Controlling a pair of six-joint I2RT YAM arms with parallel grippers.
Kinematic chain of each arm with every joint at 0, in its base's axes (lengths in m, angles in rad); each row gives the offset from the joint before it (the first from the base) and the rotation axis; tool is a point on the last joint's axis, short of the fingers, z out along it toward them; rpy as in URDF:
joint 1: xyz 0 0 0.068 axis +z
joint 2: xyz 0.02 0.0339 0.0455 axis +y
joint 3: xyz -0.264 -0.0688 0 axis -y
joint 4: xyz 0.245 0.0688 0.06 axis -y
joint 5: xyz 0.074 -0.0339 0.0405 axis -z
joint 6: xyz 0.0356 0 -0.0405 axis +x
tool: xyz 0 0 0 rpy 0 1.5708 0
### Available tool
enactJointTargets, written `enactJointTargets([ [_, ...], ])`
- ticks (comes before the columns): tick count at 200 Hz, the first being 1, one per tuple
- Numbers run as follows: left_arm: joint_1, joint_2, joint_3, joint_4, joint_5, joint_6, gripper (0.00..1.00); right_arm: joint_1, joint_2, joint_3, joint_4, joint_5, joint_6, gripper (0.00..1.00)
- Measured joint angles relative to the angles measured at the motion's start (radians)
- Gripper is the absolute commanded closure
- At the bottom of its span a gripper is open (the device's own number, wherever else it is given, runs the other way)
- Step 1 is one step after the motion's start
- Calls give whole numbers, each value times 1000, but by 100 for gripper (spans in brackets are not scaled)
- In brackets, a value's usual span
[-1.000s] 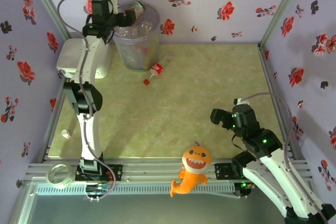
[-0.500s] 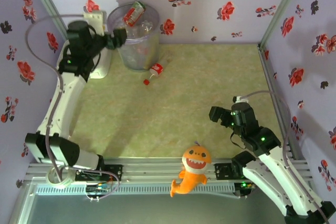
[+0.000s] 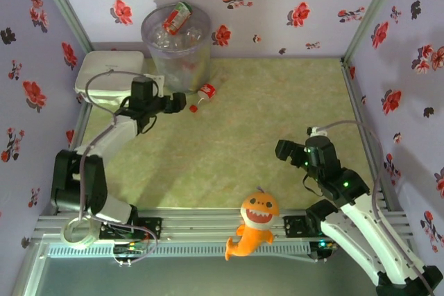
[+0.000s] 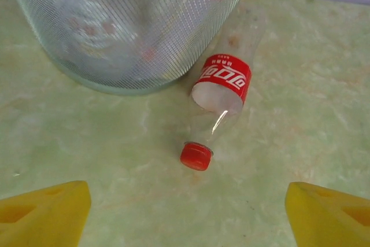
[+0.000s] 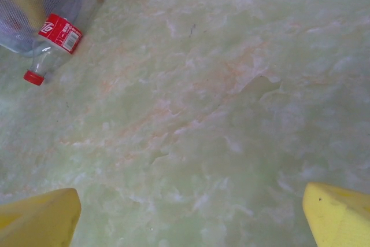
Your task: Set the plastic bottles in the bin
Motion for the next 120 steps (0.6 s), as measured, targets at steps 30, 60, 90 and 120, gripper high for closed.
enactJointTargets([
  [30,-32,175,22,75,1,-31,23,0,-23,0,-8,0,0,1],
  [60,-56,307,55,121,-6,-53,23,0,-50,0,-36,4,-1,1],
  [90,-69,393,86,180,-17,-93,23,0,-86,0,-58,9,-1,1],
  [120,-82,468,116,242,-51,-143,25,0,-87,0,-69,9,-1,1],
])
